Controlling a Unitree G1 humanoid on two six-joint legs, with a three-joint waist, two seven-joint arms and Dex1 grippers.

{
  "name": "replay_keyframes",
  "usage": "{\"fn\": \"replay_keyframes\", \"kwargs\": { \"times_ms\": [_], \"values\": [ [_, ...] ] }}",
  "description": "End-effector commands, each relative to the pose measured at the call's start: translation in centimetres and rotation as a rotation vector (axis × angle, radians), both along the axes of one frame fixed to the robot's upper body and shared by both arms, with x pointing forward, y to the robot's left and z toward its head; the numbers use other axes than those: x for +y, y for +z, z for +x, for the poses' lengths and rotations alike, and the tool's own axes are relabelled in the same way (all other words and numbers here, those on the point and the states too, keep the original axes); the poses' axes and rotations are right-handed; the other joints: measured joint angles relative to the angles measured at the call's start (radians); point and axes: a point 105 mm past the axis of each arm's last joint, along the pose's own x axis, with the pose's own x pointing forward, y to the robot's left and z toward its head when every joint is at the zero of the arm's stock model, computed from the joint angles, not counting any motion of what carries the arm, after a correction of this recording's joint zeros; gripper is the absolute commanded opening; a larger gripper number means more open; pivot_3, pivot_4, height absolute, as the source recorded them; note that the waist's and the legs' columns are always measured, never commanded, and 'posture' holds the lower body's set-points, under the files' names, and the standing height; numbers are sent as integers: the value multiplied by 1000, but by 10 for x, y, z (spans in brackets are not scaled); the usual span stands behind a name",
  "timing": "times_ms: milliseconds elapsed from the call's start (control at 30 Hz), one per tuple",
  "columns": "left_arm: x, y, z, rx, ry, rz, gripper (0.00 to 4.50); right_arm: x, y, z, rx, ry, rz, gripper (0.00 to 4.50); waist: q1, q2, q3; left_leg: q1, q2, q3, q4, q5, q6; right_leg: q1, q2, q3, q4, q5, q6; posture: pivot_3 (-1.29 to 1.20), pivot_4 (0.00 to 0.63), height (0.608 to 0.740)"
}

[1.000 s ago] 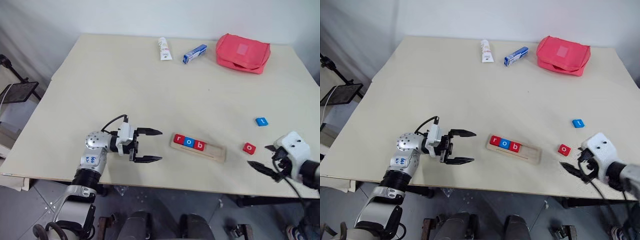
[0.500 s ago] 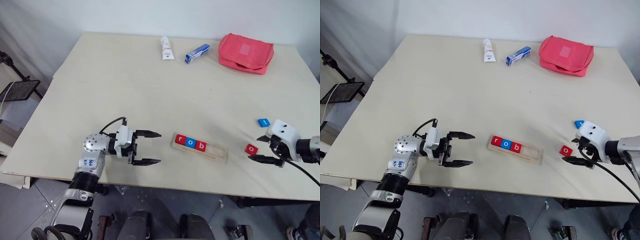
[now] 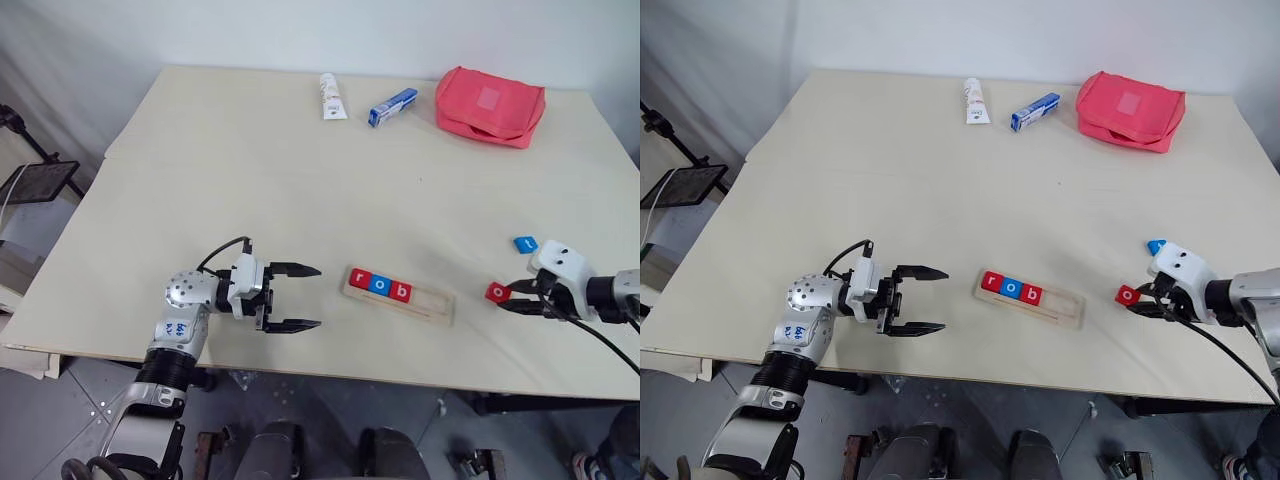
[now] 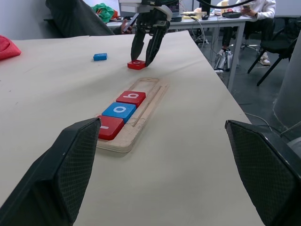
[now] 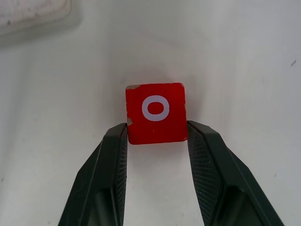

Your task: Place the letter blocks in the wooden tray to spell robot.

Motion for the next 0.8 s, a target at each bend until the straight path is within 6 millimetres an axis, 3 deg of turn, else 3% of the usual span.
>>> {"fn": "replay_keyframes", "kwargs": {
  "times_ms": [33,133,333,467,633,800],
  "values": [
    [0,11,2,-41,1,-19,4500,0,15,4,-53,11,-9,1449,0,0,0,0,0,0,0,0,0,0,0,0,0,0,0,0,150,740],
    [0,11,3,-41,2,-16,4500,12,33,6,-89,64,-16,1449,-1,0,0,0,0,0,0,0,0,0,0,0,0,0,0,0,150,740],
    [-1,12,5,-42,2,-18,4500,42,51,5,-87,170,-20,1449,-1,0,0,0,0,0,0,0,0,0,0,0,0,0,0,0,150,740],
    [-2,12,6,-43,0,-19,4500,54,51,5,-67,197,-37,1449,0,0,0,0,0,0,0,0,0,0,0,0,0,0,0,0,150,740],
    [-3,11,6,-47,0,-25,4500,98,38,2,-13,331,-43,1449,-1,0,0,0,0,-1,0,0,0,-1,0,0,0,0,0,0,150,740],
    [-3,11,5,-49,4,-29,4500,110,33,6,-7,337,-43,1449,1,0,0,-1,0,-1,0,0,0,-1,0,0,1,0,0,0,150,740]
  ]
}}
